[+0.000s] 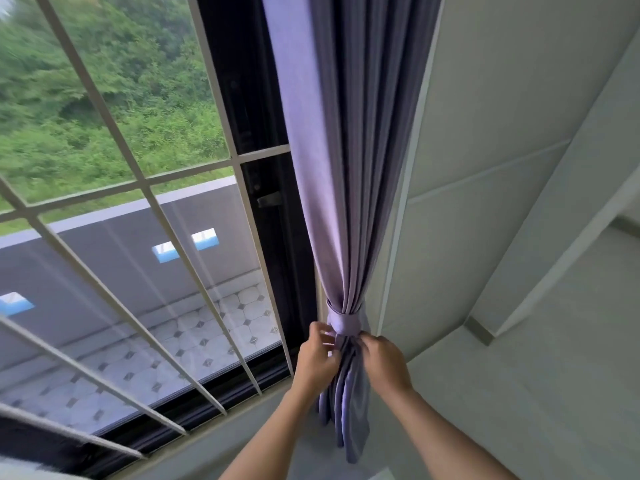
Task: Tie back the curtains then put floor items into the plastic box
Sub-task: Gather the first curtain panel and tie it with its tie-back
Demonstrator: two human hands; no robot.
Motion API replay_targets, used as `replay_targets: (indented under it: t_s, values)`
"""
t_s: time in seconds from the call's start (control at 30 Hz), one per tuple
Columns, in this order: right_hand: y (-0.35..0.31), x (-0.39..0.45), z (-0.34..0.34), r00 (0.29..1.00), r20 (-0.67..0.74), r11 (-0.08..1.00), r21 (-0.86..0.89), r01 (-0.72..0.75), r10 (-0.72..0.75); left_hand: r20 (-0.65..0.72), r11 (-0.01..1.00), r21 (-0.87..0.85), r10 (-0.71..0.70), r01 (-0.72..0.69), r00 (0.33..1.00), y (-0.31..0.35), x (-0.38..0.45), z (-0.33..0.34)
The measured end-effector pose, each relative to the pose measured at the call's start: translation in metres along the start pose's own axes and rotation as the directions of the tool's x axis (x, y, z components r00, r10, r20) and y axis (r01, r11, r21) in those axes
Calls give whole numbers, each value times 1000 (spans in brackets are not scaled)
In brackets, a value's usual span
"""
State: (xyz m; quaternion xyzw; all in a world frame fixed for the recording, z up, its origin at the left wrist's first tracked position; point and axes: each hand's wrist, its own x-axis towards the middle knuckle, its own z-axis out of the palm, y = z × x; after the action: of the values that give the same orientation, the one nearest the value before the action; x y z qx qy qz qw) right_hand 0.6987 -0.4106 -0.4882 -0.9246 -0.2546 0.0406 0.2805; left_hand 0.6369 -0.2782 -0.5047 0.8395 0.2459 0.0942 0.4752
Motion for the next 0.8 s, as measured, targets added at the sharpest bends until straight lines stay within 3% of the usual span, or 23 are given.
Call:
replay_targets:
  t_s: [0.1,0.27,0.37,0.43,0.5,0.7,0.8]
  values:
    - [0,-2,-5,1000,19,1000,24,-7,7,11,998,3,-62,62,998,-7,2,-5]
    - [-3,-3,-8,999,12,999,14,-40,40,98,988,151,23,-38,995,5,13,-6]
    - [-11,-9,-6,999,-44,996,86,-7,11,45,984,172,27,-34,999,17,15,-4]
    - [-15,-15,-8,992,-18,962,248,-113,121,34,976,211,56,-62,998,20,16,-1]
    - [-13,-17,-8,976,57,931,294,-218,210,52,963,254,78,-88,996,25,16,-2]
    - [-23,-8,-18,971,149,972,115,-204,186,92,948,306,65,-90,994,21,23,-11]
    - [-31,-10,-9,959,149,958,120,-260,241,118,945,293,111,-141,987,12,23,-20]
